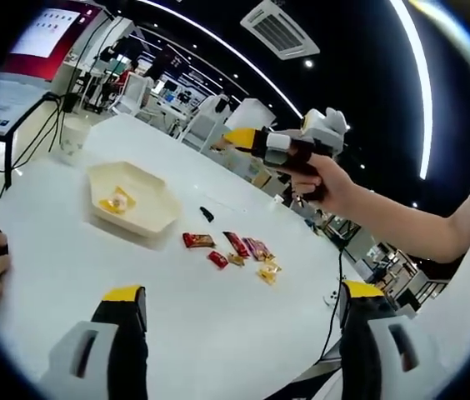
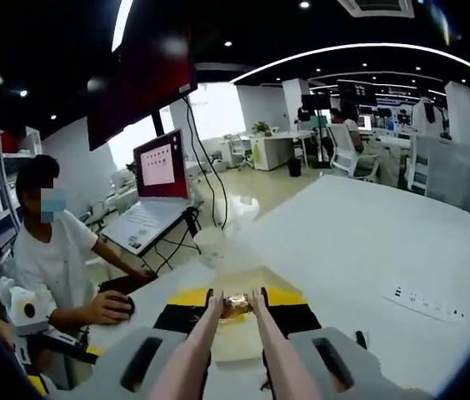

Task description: Place the target food into the container with the food tongs after gripping and lifting it, then release it inside without dropping or visibly crushing the food.

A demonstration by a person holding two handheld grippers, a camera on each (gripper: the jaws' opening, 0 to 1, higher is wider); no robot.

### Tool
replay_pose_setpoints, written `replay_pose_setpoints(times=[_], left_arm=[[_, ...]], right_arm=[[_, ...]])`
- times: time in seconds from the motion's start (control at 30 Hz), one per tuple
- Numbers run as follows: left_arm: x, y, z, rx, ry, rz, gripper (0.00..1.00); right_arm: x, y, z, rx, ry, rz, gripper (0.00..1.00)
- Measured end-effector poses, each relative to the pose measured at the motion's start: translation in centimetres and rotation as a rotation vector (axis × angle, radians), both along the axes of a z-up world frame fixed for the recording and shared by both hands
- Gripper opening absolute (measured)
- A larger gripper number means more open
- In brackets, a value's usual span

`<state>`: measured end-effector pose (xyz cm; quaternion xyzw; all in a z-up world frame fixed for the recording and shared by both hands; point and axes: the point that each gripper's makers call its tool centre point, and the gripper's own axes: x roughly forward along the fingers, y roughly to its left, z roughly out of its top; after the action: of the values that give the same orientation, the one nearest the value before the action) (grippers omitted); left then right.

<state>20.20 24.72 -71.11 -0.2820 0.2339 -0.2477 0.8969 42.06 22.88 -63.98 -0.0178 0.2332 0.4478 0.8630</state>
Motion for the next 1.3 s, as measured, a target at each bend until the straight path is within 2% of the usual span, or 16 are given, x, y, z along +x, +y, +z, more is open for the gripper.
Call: replay_pose_setpoints(times=[0.4, 0.67, 0.93, 0.97, 1.0, 1.03, 1.07, 1.1, 1.2, 1.23, 1.3], left_arm=[[-0.7, 0.8, -0.3, -0.001, 0.014, 0.032, 0.97], [-0.5, 0.9, -0.5, -0.005, 0.018, 0.048, 0.96], [-0.3, 0.5, -0.6, -0.006, 0.023, 0.049, 0.96], [-0.3, 0.5, -0.6, -0.006, 0.023, 0.049, 0.96], [-0.3, 0.5, -0.6, -0.007, 0.023, 0.049, 0.96], [-0.3, 0.4, -0.7, -0.007, 0.026, 0.049, 0.96], [-0.3, 0.4, -0.8, -0.006, 0.029, 0.047, 0.96], [-0.3, 0.4, -0.8, -0.005, 0.03, 0.046, 0.96], [-0.5, 0.3, -1.0, 0.015, 0.033, 0.032, 0.94], [-0.6, 0.2, -1.1, 0.015, 0.038, 0.028, 0.94], [-0.6, 0.2, -1.2, 0.017, 0.04, 0.022, 0.93]], right_arm=[[1.8, 0.5, -0.6, -0.014, 0.007, 0.006, 0.22], [1.7, 0.5, -0.8, 0.008, 0.019, 0.002, 0.24], [1.5, -0.5, -1.4, 0.031, 0.043, -0.002, 0.24], [1.1, -0.2, -1.1, 0.07, 0.049, 0.016, 0.24], [0.2, 0.6, 0.3, 0.199, 0.072, 0.068, 0.25], [-0.3, 0.9, 0.8, 0.232, 0.085, 0.081, 0.25], [-1.1, 1.2, 1.9, 0.313, 0.129, 0.099, 0.26], [-1.3, 1.2, 2.4, 0.326, 0.132, 0.096, 0.26], [-1.4, 1.0, 3.7, 0.319, 0.051, 0.085, 0.26], [-1.2, 0.9, 3.8, 0.305, 0.042, 0.067, 0.27], [-0.9, 0.8, 4.4, 0.338, 0.067, 0.026, 0.28]])
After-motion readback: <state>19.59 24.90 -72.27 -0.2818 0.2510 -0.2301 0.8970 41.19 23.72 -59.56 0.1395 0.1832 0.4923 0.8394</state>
